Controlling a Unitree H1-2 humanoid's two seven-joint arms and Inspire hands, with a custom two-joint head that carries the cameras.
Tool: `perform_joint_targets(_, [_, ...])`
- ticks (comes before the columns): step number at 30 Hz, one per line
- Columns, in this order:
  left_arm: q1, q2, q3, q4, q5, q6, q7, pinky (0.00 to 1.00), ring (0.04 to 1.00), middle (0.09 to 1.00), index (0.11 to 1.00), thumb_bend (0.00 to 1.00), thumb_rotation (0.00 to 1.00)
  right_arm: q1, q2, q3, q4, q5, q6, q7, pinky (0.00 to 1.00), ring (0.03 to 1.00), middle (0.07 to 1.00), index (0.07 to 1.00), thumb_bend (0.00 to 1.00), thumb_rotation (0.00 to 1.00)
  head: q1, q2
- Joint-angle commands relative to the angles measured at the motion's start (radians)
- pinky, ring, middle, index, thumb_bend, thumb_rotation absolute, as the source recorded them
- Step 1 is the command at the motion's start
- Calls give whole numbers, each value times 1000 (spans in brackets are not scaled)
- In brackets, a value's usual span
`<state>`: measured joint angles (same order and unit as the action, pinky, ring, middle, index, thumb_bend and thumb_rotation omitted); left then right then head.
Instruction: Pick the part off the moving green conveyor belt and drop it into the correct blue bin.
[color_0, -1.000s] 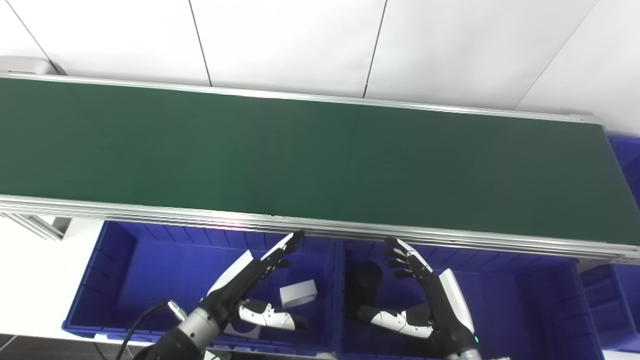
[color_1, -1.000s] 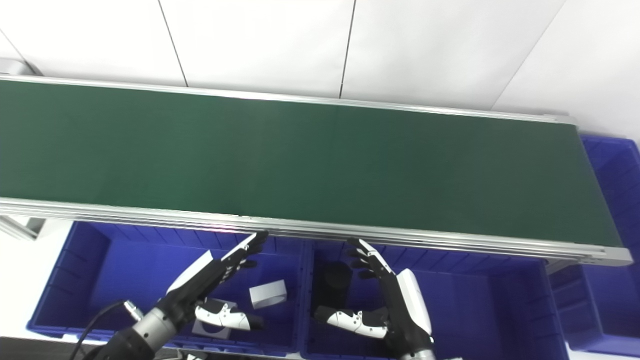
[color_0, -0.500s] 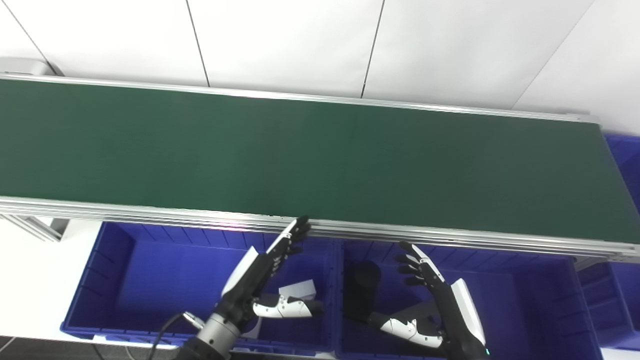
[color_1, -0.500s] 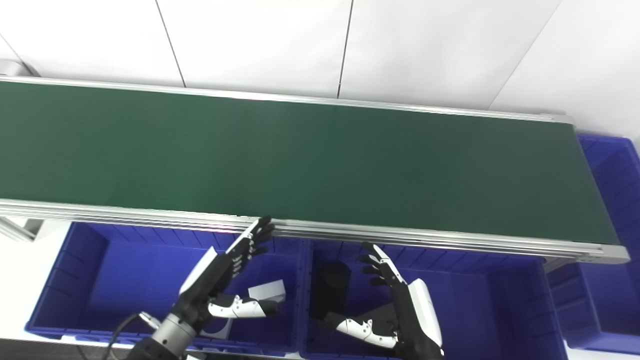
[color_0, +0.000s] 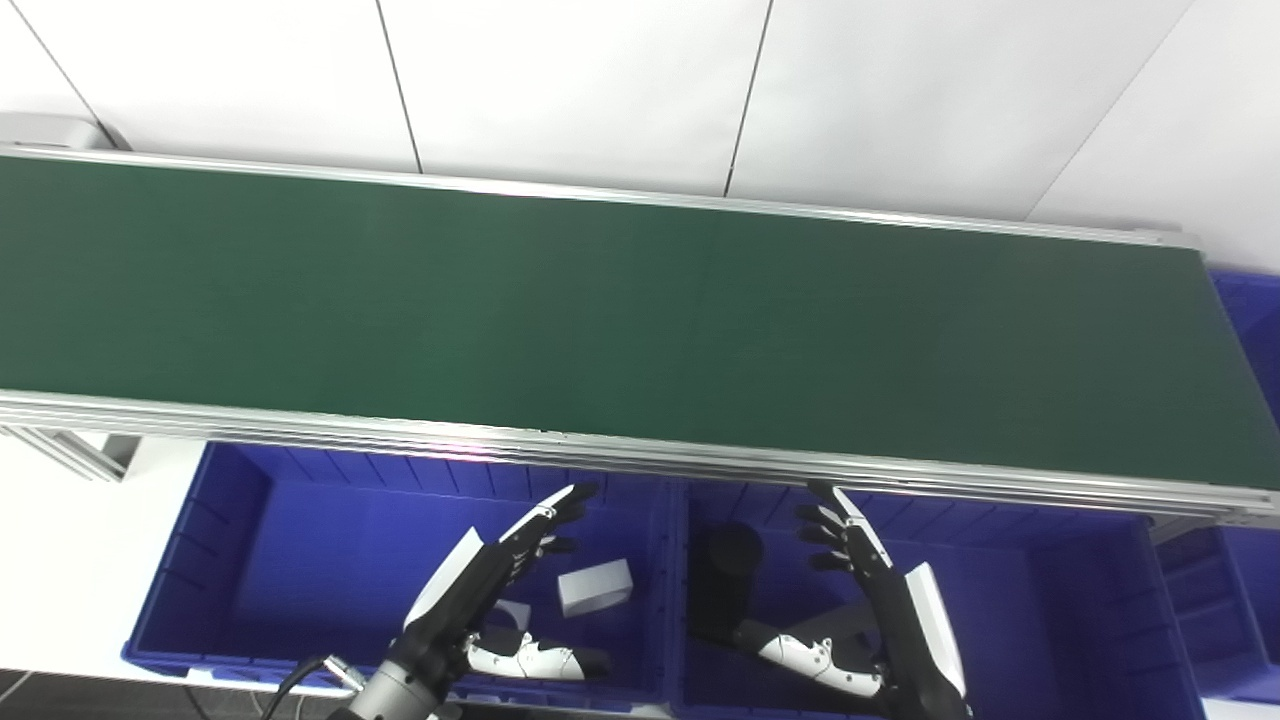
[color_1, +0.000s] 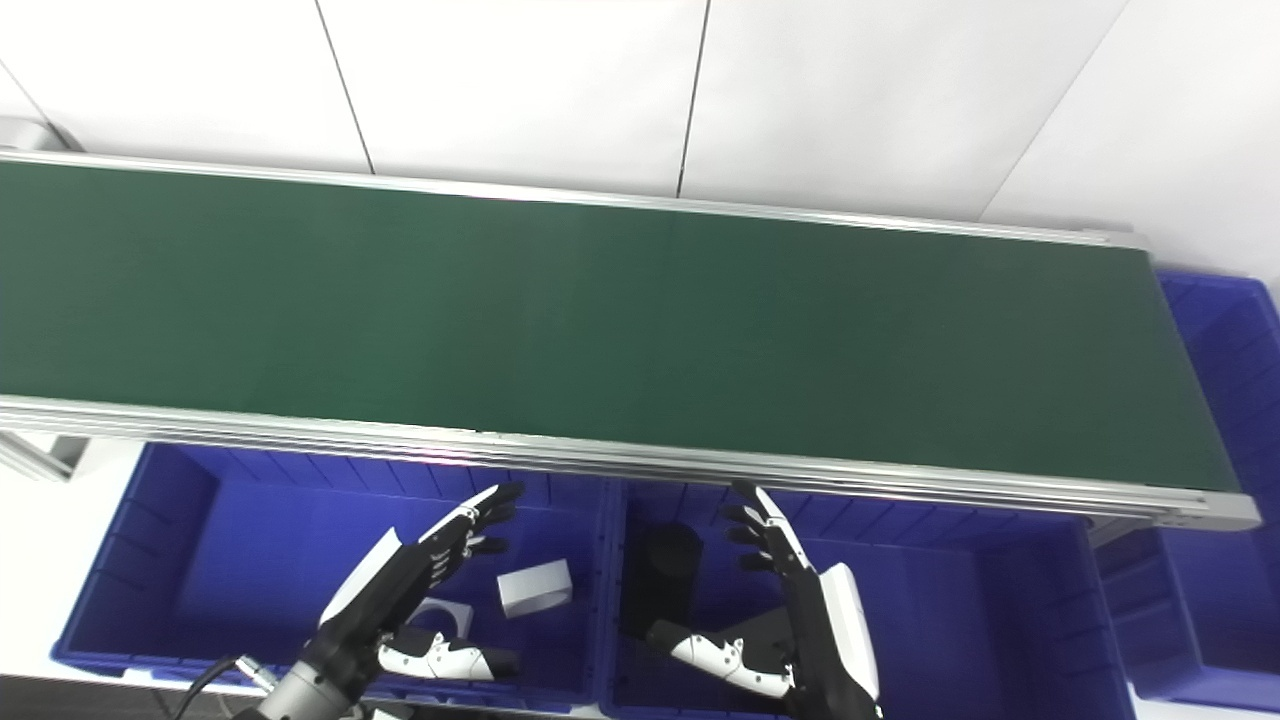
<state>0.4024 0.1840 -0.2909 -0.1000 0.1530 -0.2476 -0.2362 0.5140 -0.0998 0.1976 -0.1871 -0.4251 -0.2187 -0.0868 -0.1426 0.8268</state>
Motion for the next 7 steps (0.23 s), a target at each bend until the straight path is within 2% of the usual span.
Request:
perform_joint_targets(1, [-19, 19, 9, -29, 0, -14, -4, 838, 928, 949, 901, 840, 301, -11, 10, -1, -1, -2, -59, -25, 700, 790, 832, 911, 811, 405, -6, -4])
perform_joint_targets(5, [-55, 47, 19, -13, 1, -22, -11, 800, 880, 912, 892, 839, 275, -26, 18, 4, 20, -13, -61, -33, 702, 789, 834, 911, 810, 400, -7, -11])
perform_joint_targets(7, [-72, 57, 25, 0, -19, -20, -18, 804, 864, 882, 866, 849, 225, -33, 22, 5, 29, -15, -64, -35, 710, 793, 836, 913, 807, 397, -4, -13])
